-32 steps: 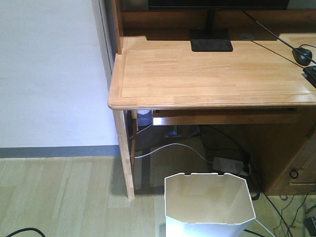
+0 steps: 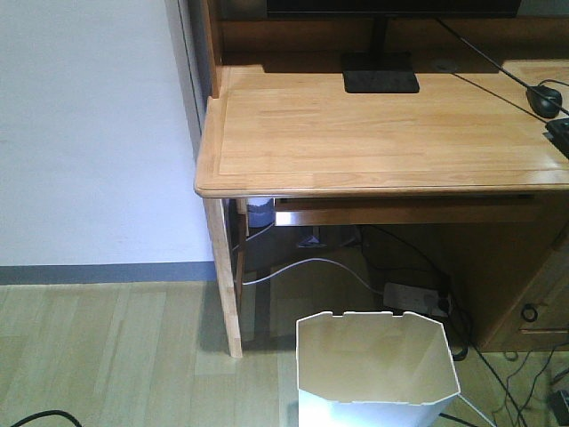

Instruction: Move trash bin to bedside with robot

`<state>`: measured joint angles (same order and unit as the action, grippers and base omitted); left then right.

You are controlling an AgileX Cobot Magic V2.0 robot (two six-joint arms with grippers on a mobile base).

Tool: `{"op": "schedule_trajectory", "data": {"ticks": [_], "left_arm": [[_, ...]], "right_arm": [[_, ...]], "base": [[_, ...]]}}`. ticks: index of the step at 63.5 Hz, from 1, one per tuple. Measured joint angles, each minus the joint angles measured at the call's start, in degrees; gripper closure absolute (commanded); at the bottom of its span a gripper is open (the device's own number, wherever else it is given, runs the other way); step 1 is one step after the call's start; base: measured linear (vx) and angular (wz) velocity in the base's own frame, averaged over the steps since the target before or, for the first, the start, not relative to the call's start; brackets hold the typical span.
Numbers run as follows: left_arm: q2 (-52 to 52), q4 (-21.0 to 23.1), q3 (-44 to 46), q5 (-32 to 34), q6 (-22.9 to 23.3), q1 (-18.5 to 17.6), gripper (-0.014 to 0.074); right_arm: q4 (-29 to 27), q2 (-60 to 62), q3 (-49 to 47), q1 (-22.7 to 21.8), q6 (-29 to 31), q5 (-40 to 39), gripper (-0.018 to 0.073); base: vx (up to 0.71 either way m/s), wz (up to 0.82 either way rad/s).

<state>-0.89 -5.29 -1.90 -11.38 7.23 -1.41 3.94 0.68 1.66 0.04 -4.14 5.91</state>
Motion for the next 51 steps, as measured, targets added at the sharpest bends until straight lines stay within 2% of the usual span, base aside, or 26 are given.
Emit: {"op": "schedule_trajectory", "data": {"ticks": [35,51], "left_arm": [[0.0,0.0,0.0,0.0,0.0,0.0,0.0602],[0.0,0.0,0.0,0.0,0.0,0.0,0.0602]], "right_arm": [[0.0,0.0,0.0,0.0,0.0,0.0,0.0569],[0.0,0.0,0.0,0.0,0.0,-2.3,0.0569]], "base": [[0.00,0.00],[0.00,0.00]]}}
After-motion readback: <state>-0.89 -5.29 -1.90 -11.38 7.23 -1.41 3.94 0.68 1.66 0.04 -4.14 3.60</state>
